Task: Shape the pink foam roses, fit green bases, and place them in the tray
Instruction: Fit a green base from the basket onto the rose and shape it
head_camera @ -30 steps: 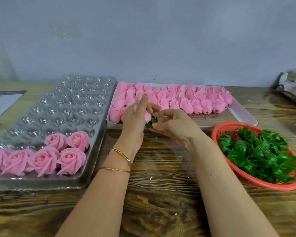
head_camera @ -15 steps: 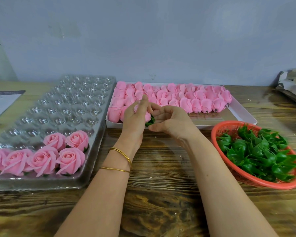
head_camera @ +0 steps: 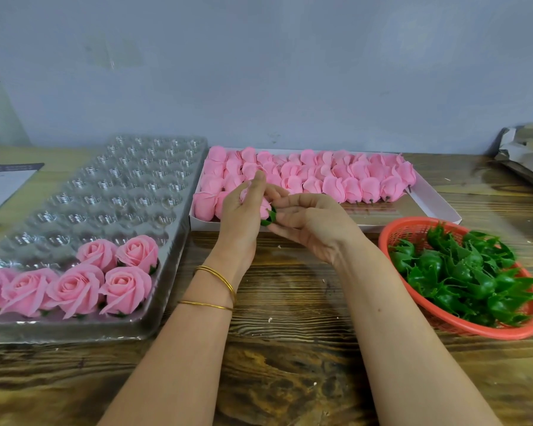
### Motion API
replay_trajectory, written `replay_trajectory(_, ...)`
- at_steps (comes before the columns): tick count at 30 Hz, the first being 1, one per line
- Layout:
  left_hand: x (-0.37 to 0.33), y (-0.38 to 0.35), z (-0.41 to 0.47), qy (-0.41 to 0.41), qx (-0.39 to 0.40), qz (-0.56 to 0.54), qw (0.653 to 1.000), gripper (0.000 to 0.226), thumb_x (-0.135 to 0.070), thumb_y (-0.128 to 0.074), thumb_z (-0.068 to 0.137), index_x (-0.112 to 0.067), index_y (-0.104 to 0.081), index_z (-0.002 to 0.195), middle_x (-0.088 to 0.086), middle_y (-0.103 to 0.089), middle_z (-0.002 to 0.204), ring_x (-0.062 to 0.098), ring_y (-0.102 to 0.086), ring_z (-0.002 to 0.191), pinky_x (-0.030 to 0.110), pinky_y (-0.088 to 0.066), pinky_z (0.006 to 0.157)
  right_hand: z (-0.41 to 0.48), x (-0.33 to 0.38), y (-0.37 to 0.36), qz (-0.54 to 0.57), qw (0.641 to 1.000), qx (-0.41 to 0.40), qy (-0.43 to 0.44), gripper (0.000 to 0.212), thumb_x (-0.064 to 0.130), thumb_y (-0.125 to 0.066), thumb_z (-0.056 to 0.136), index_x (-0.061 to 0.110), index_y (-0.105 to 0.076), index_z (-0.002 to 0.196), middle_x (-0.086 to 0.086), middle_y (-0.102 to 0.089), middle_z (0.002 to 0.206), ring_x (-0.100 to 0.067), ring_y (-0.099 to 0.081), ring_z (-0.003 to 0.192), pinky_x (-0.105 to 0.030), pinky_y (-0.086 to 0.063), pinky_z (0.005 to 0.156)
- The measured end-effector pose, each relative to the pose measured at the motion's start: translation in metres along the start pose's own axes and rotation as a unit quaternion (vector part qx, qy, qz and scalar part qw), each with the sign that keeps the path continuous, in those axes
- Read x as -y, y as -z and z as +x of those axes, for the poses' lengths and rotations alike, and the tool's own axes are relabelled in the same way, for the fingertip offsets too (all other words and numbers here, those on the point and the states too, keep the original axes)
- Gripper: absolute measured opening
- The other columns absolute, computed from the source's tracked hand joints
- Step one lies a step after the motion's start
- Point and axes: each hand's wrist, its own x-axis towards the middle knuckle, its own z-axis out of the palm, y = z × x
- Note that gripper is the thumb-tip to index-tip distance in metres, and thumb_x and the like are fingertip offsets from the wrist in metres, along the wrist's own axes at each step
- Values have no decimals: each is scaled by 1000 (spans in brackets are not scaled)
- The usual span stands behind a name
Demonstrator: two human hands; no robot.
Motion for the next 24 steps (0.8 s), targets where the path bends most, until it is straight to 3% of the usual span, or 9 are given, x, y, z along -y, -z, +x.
replay_trajectory(5, -1, 0, 0, 11, -4, 4, 1000, 41, -40, -49, 101, -27, -75, 72, -2, -75, 84, 12, -70, 85, 38, -55, 81, 2, -2, 0, 2, 1000, -9, 9, 26, -26, -51, 83, -3, -61, 85, -7, -67, 66, -13, -69, 59, -27, -61, 62)
replay_trajectory(8, -1, 0, 1, 21, -10, 3, 1000, 40, -40, -50, 101, -25, -75, 74, 0, -76, 87, 13, -70, 88, 41, -55, 85, 3, -3, -1, -9, 1000, -16, 19, 27, -27, -54, 81, -1, -63, 84, -10, -67, 73, -16, -70, 65, -28, -60, 64)
replay_trajectory(11, -1, -1, 1, 23, -6, 5, 1000, 48, -41, -49, 101, -27, -72, 61, -2, -75, 81, 14, -69, 86, 45, -54, 91, 2, -3, -3, 2, 999, -17, 33, 24, -26, -56, 79, -3, -61, 83, -12, -67, 86, -21, -67, 76, -32, -61, 74)
replay_trajectory(16, -5, -2, -2, 30, -3, -7, 1000, 51, -43, -49, 99, -28, -61, 52, 0, -73, 78, 20, -67, 87, 58, -45, 102, 0, -1, -1, 51, 999, 13, 5, 14, -18, -56, 86, -9, -62, 94, -7, -70, 98, -15, -70, 81, -28, -61, 77)
replay_trajectory(19, -6, -2, -2, 38, -7, -24, 999, 51, -40, -50, 101, -27, -58, 52, 6, -71, 79, 22, -66, 84, 56, -49, 97, -1, 2, 2, 59, 997, 29, -29, 11, -11, -54, 91, -6, -64, 93, -4, -74, 90, -17, -71, 77, -30, -60, 78)
replay_trajectory(21, -6, -2, -2, 38, -11, -29, 999, 53, -38, -49, 101, -27, -56, 50, 3, -70, 75, 16, -66, 76, 45, -52, 83, -2, 3, 3, 43, 997, 35, -46, 14, -7, -54, 93, -1, -66, 88, -3, -74, 79, -17, -71, 68, -31, -60, 76)
replay_trajectory(24, -6, -1, 0, 35, -8, -32, 999, 54, -36, -49, 102, -26, -55, 49, 0, -70, 70, 10, -65, 68, 32, -51, 71, -1, 3, 3, 20, 997, 42, -65, 13, -2, -55, 95, 2, -67, 95, -10, -72, 80, -21, -71, 69, -31, -62, 72)
